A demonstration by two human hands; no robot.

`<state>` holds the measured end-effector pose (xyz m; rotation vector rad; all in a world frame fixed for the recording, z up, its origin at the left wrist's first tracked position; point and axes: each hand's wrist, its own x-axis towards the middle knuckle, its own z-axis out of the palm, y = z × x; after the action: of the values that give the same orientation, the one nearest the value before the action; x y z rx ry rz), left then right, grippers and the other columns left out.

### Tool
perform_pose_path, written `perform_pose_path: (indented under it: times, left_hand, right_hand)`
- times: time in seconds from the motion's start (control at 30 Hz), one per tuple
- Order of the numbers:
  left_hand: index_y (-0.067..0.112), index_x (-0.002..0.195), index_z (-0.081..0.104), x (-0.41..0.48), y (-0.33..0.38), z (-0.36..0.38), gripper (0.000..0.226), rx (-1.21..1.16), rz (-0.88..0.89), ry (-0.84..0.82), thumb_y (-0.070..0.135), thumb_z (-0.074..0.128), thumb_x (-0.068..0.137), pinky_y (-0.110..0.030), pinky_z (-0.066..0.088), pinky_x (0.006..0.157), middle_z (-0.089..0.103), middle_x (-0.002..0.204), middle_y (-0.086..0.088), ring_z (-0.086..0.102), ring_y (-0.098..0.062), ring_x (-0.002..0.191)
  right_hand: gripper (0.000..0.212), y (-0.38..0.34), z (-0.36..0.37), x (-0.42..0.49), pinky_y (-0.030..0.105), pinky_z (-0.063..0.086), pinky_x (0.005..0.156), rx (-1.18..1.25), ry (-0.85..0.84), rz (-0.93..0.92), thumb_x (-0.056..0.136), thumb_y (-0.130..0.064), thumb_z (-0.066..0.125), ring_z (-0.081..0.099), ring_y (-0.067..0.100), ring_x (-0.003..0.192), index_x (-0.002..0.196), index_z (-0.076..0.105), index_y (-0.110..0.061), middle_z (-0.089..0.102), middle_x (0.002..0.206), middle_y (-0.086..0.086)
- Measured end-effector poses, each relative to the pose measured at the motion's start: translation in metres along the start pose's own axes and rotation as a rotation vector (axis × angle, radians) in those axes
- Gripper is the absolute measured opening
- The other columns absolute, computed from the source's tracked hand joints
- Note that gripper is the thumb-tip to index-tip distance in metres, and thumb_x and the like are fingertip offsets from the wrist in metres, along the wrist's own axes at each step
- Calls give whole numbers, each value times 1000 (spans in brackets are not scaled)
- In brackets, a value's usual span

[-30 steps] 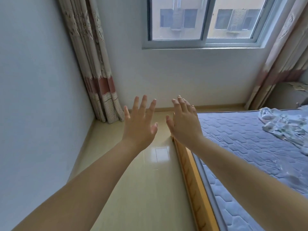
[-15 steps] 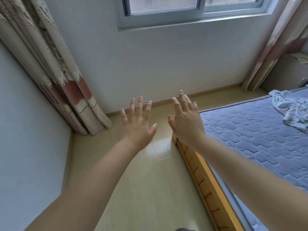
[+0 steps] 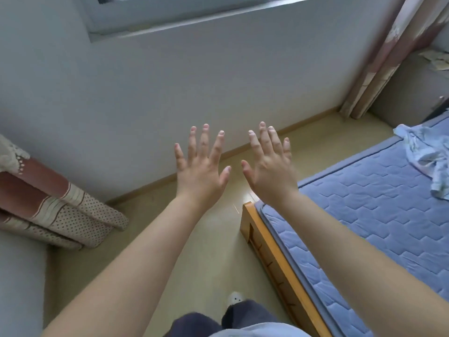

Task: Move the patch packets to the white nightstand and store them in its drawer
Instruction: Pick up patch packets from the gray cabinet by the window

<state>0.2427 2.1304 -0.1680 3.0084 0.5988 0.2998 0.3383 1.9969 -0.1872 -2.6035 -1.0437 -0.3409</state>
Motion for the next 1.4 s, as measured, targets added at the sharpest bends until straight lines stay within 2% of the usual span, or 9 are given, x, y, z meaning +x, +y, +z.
perform_pose_path:
  times: [0.17, 0.33, 0.63, 0.8, 0.97, 1.4]
  left_hand:
    - [29, 151, -11, 126, -23, 33, 75, 5, 53, -23, 51, 35, 96, -58, -5, 113, -15, 160, -3, -19, -27, 146]
    - [31, 151, -12, 272, -47, 69, 73, 39, 211, -14, 52, 32, 96, -57, -4, 114, -16, 160, -1, -19, -27, 145]
    - [29, 152, -9, 532, -21, 103, 72, 27, 528, -75, 52, 31, 97, -54, -1, 115, -13, 161, -1, -16, -27, 146]
    - [28, 153, -3, 618, 51, 129, 72, -76, 668, -110, 50, 35, 97, -55, 3, 115, -7, 161, -2, -13, -27, 147]
    - [27, 153, 0, 697, 144, 164, 71, -113, 807, -116, 48, 37, 97, -54, 4, 115, -5, 161, -3, -12, -28, 147]
    - [26, 153, -1, 895, 440, 226, 71, -190, 947, -203, 47, 37, 97, -54, 3, 116, -7, 161, -2, -13, -26, 147]
  right_hand:
    - [67, 34, 43, 112, 55, 13, 114, -17, 24, 71, 92, -49, 28, 19, 31, 145, 148, 30, -13, 22, 157, 11]
    - [65, 75, 91, 227, 56, 15, 113, -51, 89, 187, 93, -48, 30, 21, 32, 144, 148, 33, -13, 25, 157, 9]
    - [65, 166, 124, 402, 58, 22, 110, -146, 93, 496, 92, -47, 30, 27, 34, 142, 147, 35, -13, 28, 155, 13]
    - [67, 245, 118, 442, 57, 21, 111, -198, 102, 659, 91, -48, 28, 26, 34, 142, 147, 33, -12, 27, 155, 13]
    - [70, 353, 113, 473, 55, 17, 113, -236, 118, 801, 90, -50, 24, 23, 32, 144, 149, 30, -13, 23, 157, 13]
    - [74, 675, 63, 550, 51, 12, 116, -244, 85, 1011, 88, -53, 14, 14, 29, 146, 151, 21, -14, 13, 160, 10]
